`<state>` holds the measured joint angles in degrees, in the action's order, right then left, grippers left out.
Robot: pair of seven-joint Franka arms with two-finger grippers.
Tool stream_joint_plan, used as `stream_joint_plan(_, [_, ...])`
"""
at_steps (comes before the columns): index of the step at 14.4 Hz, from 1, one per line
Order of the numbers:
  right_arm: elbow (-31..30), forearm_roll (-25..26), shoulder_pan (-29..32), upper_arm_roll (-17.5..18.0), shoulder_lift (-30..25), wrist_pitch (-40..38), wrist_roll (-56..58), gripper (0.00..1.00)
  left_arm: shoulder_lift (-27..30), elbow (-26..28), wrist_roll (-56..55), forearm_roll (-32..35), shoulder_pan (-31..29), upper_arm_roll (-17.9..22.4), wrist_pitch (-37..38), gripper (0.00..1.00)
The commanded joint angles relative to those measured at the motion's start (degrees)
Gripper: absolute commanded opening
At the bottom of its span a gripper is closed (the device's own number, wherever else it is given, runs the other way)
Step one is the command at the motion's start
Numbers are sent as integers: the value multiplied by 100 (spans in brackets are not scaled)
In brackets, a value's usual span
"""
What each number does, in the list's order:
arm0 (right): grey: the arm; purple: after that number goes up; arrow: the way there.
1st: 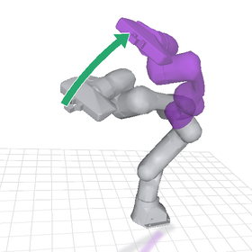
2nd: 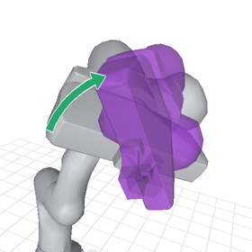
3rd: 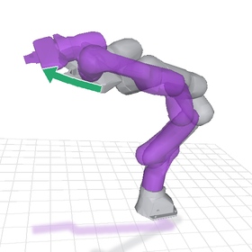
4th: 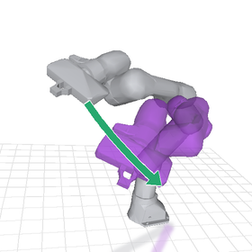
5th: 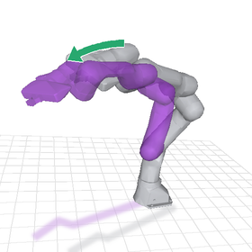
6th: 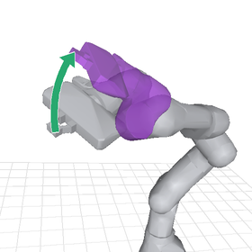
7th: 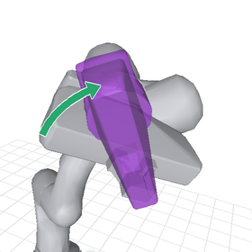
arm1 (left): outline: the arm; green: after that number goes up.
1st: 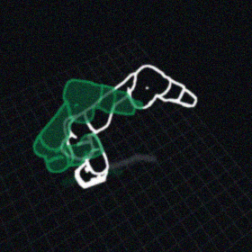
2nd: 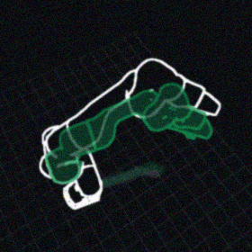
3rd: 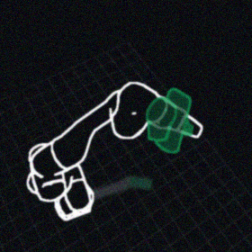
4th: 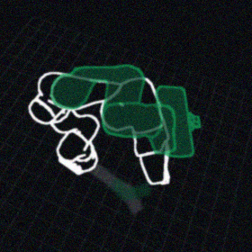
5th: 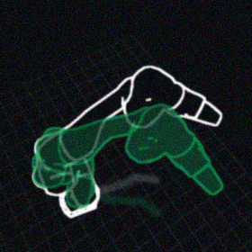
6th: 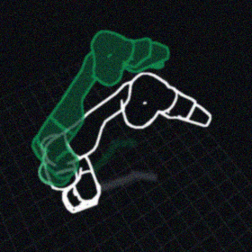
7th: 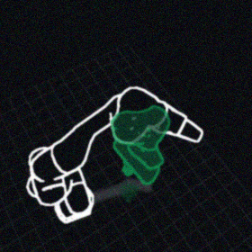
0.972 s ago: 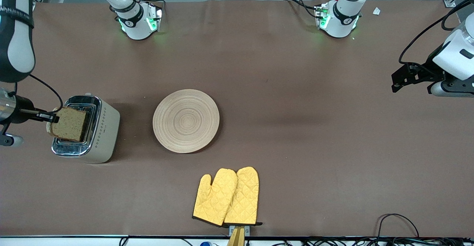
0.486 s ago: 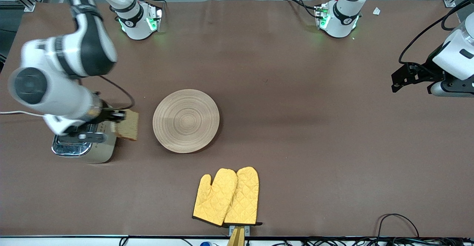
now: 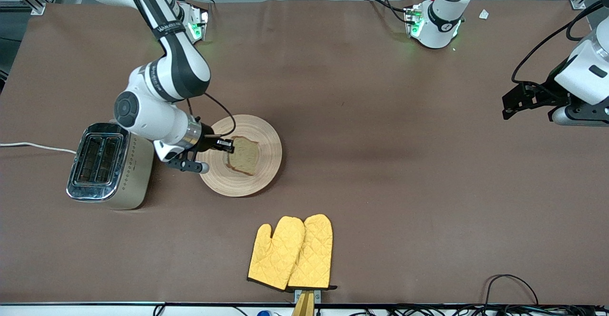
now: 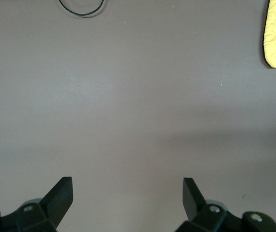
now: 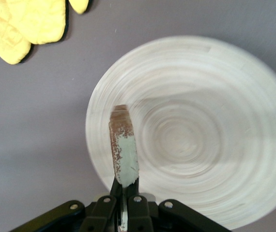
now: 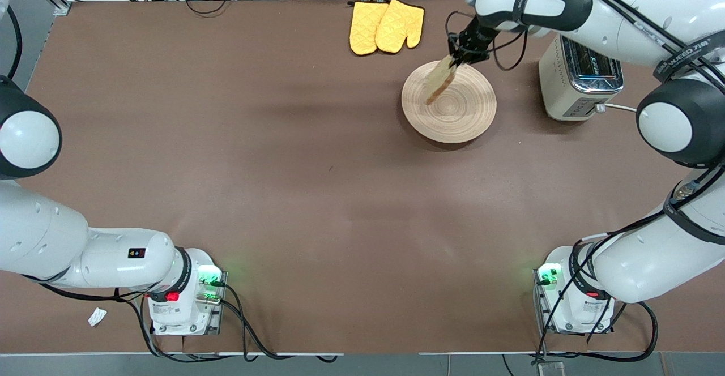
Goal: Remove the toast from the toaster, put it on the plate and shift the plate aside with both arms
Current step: 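Lift the toast out and lower it onto the wooden plate, then release the toast with the right gripper while the left gripper reaches the plate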
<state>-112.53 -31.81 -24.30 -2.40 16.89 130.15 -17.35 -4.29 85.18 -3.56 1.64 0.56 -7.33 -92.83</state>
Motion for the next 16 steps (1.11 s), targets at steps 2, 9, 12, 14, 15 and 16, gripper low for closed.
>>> stream_joint_plan(2, [-717,-431,110,-85,-432,151,512,0,-115,-72,14,65,23,-5,55,100])
stream_joint_plan(9, [-1043,-343,672,-120,-37,99,1199,70,-976,-63,-91,-1390,128,-84,-103,100])
stream_joint_plan(12, [-1017,-274,935,-120,8,81,1365,94,-1669,-63,-425,-2314,408,-110,-479,100])
stream_joint_plan(14, [-912,6,1277,-138,-53,-146,1681,100,-2205,-63,-443,-2903,689,-110,-970,100])
stream_joint_plan(15, [-685,391,1470,-147,-89,-417,1682,100,-2443,-63,-443,-3158,882,-110,-1234,100])
stream_joint_plan(16, [-369,995,1551,-199,-98,-829,1665,100,-2758,-72,-435,-3578,1067,-145,-1507,100])
